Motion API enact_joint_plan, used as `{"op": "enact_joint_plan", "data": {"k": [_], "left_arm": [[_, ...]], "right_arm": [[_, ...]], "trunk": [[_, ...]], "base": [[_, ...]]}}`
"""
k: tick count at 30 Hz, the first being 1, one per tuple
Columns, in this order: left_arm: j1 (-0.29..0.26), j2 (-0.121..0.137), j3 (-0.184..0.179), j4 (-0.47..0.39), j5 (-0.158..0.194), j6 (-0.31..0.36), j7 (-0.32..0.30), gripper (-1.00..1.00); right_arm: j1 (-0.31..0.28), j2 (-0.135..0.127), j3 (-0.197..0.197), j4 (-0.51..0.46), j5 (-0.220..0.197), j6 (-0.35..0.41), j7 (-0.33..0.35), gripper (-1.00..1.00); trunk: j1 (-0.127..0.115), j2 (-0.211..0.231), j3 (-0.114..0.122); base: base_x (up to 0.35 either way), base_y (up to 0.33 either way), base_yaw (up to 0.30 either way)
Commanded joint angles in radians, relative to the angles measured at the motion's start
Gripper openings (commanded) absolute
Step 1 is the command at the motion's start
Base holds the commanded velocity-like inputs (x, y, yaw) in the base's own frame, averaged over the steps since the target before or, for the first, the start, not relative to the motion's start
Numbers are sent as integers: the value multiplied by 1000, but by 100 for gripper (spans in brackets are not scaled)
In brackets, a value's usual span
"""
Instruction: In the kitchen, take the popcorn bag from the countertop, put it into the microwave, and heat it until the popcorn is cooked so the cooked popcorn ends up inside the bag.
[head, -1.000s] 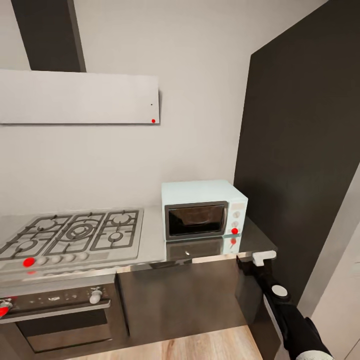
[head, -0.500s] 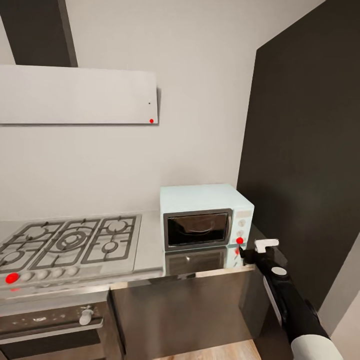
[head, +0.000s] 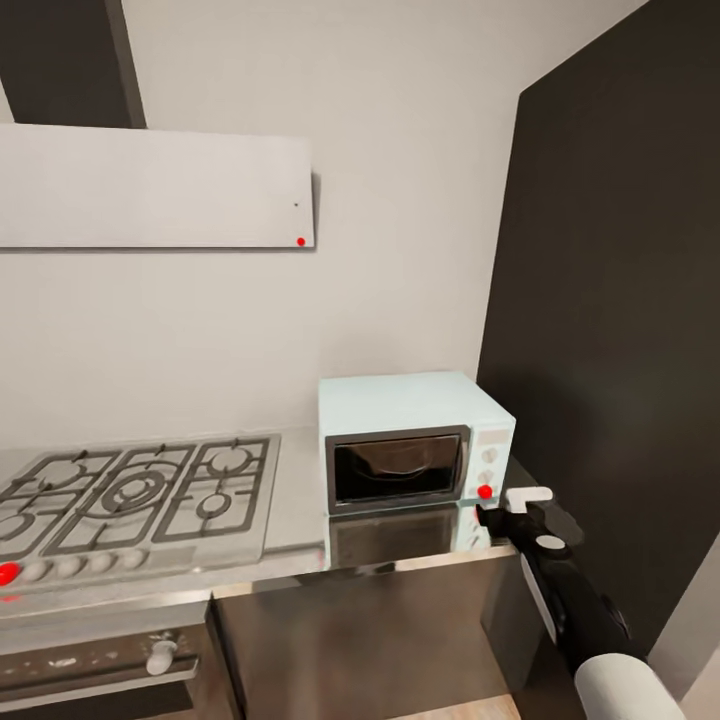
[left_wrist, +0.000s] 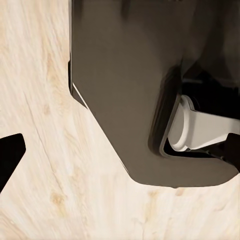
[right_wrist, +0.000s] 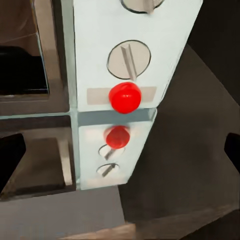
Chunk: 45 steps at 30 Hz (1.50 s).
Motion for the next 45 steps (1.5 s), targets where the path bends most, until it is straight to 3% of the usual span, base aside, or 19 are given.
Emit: {"op": "enact_joint_plan", "data": {"k": [1, 6, 22, 24, 30, 36, 45], "left_arm": [[0, 0, 7, -2, 1, 7, -3, 100], [0, -1, 6, -2, 0, 8, -3, 100], [0, -6, 6, -2, 1, 8, -3, 100], [0, -6, 6, -1, 1, 8, -3, 100], [0, -6, 6, -1, 1, 8, -3, 100], [0, -6, 6, -1, 1, 8, -3, 100], [0, -6, 6, -1, 1, 8, -3, 100]], "right_arm": [[0, 0, -2, 14, 10, -39, 7, 100], [0, 0, -3, 61, 10, -109, 7, 100], [1, 0, -2, 94, 10, -196, 7, 100], [1, 0, -4, 149, 10, -237, 7, 100], [1, -1, -7, 182, 10, -273, 7, 100], [1, -1, -74, 208, 10, -286, 8, 100], [1, -1, -82, 208, 10, -286, 8, 100]], "trunk": [[1, -1, 0], [1, -1, 0], [1, -1, 0], [1, -1, 0], [1, -1, 0], [1, -1, 0], [1, -1, 0]], "base": [[175, 0, 0], [63, 0, 0], [85, 0, 0], [1, 0, 0], [0, 0, 0], [0, 0, 0], [0, 0, 0]]}}
